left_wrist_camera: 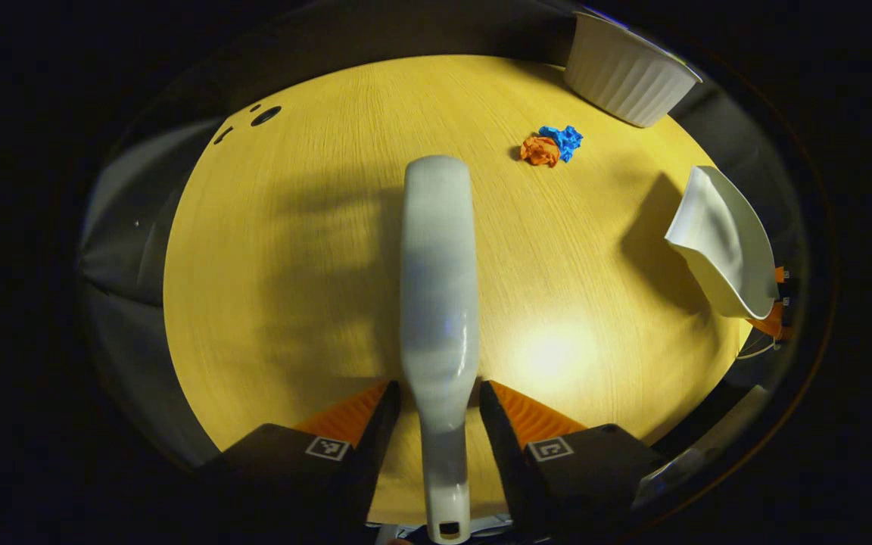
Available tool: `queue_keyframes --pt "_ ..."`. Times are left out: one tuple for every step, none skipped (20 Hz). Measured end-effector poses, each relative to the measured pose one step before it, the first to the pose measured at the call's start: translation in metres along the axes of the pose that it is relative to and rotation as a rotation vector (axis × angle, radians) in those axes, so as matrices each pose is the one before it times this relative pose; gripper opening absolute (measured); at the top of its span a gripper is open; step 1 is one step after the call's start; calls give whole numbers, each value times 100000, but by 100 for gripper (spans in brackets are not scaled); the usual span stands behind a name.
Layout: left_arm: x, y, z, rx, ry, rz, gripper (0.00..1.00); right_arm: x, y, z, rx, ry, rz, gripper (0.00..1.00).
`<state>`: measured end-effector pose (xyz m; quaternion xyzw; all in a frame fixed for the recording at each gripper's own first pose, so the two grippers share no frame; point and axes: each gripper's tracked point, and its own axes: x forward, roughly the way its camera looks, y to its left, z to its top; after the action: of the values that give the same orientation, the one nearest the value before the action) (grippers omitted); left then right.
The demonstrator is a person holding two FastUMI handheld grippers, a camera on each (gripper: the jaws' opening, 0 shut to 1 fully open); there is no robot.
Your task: Pick up the small broom and dustpan from the desktop, sweep the trash into the dustpan with the broom, and then empty the trash into the garbage bin.
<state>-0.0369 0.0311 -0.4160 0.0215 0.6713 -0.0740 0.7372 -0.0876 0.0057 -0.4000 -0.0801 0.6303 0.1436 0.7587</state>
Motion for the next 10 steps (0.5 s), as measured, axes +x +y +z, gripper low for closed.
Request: queue_keyframes --pt "446 -115 213 1513 362 119 64 35 82 23 -347 261 107 36" --pt "-393 -178 287 1807 482 -295 61 18 71 51 -565 445 134 36" --pt "433 -11 335 1757 -295 684 52 104 122 -4 -708 730 178 36" --pt "-149 149 331 236 226 1464 46 87 128 39 -821 986 260 36" --pt "231 273 -45 1037 444 2125 28 28 130 4 -1096 1509 357 36" --pt "1 349 520 1600 -738 1958 29 14 34 -123 -1341 2344 396 31" --pt "-80 118 935 1494 -1766 634 26 -19 -27 16 -1725 2327 -16 31" --pt "-105 -28 1059 126 -2108 -305 24 -196 -133 122 -2111 1894 -216 36" --pt "-246 -22 1556 -733 -2499 -687 25 -143 -133 217 -2187 1806 -223 36" --pt "-140 121 1466 230 -2392 -235 24 0 -138 366 -1587 1701 -349 36"
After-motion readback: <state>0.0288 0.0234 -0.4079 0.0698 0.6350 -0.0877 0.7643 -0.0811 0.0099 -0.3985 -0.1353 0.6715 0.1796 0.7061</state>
